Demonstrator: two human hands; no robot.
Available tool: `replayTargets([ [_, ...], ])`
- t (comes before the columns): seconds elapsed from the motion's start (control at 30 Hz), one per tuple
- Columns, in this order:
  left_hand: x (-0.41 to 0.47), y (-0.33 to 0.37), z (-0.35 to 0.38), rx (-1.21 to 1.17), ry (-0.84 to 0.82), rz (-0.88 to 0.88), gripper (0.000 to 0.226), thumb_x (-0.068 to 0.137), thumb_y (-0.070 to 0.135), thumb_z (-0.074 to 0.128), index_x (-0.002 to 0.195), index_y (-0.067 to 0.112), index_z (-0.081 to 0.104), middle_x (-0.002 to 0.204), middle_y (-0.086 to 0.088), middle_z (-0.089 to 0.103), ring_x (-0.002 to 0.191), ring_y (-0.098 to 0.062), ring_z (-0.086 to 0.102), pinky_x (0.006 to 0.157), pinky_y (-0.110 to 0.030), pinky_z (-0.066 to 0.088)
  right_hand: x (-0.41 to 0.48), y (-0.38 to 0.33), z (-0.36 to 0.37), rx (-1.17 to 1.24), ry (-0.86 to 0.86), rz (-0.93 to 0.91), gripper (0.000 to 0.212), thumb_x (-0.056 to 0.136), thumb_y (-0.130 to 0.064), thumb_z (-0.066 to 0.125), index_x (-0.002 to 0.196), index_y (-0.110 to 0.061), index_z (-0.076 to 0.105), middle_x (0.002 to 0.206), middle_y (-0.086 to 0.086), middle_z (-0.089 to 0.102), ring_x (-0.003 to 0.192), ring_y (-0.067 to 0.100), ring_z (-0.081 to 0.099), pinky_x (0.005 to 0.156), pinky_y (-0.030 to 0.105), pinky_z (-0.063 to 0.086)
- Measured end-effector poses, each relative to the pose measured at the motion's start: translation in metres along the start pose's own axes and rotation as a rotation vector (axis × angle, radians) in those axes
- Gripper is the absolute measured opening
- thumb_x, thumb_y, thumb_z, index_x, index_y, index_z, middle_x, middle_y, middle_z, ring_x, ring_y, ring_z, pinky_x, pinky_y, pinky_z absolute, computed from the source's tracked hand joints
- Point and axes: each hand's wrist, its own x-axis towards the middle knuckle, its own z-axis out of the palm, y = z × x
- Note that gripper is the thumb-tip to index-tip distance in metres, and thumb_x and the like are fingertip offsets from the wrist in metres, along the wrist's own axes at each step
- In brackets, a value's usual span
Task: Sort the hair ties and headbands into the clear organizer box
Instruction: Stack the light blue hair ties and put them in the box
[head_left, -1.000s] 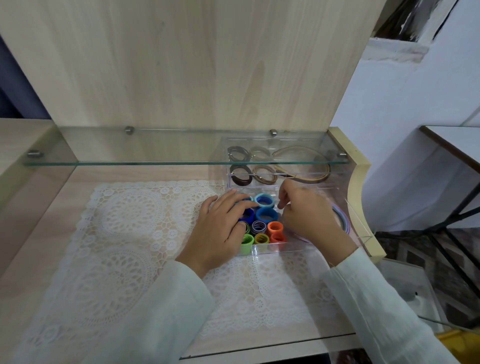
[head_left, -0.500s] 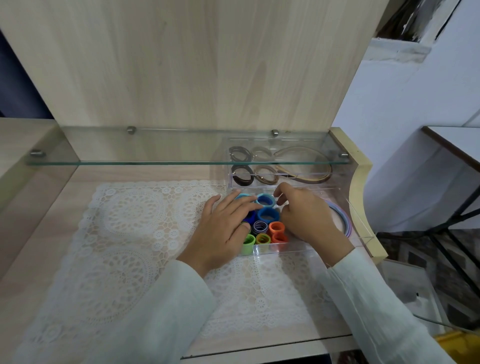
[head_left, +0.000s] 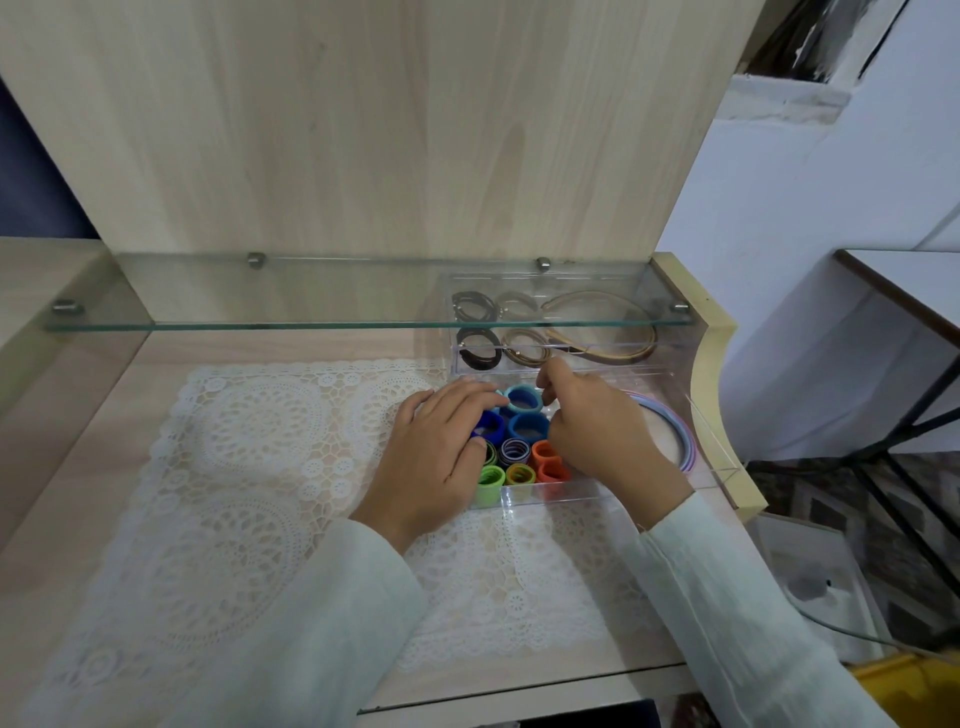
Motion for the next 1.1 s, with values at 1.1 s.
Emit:
replayTargets([
  [1.1,-0.015,0.002,-0.020,0.031,0.072,-0.133,0.038,0.093,0.037,0.041,0.123,0.035,0.065,0.135,0.021,0.056,0.107,-0.005,0.059,0.093,-0.031,0.049,-0.067,0.100,0.006,0.095,0.319,0.083,0.034,0.093,-0.039,0.052,0.110,-0.011,0.063,0.111,0.007,0.063,0.104,0.028,0.056,0.090,0.037,0.043],
])
